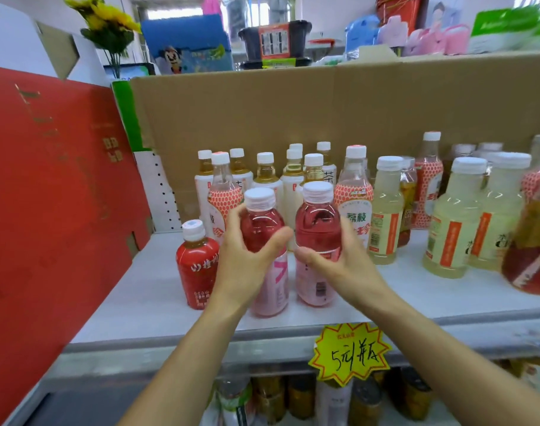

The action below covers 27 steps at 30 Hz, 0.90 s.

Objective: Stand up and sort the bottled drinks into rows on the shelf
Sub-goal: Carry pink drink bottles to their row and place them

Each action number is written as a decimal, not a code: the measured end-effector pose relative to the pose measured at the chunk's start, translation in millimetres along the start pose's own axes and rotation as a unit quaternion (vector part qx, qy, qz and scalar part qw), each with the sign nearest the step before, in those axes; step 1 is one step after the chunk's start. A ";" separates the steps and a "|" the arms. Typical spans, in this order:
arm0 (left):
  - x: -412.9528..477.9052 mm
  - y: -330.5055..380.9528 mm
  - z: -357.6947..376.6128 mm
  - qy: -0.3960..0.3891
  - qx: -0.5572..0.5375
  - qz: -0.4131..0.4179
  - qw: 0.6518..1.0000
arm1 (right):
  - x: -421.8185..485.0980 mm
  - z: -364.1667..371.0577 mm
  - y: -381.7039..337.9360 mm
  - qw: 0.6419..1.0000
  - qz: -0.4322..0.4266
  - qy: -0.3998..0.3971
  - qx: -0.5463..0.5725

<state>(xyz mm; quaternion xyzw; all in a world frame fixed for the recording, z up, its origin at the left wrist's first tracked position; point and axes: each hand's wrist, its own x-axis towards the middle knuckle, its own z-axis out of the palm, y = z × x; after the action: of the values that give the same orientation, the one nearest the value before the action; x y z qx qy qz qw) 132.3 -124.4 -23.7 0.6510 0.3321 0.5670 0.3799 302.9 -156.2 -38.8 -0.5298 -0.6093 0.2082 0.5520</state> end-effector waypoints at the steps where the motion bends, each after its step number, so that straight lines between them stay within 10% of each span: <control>1: -5.9 -6.6 -0.7 -0.007 0.009 -0.006 1.000 | -3.4 3.7 3.4 1.000 0.007 0.008 0.010; 27: -115.4 37.1 164.5 -0.075 -0.108 -0.038 0.991 | -146.6 -176.1 -1.1 0.984 -0.001 0.180 -0.008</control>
<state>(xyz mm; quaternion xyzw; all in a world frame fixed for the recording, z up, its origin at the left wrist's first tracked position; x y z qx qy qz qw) 279.6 -261.6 -58.7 0.6341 0.2641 0.5340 0.4929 434.7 -343.2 -50.7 -0.5624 -0.5017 0.1042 0.6489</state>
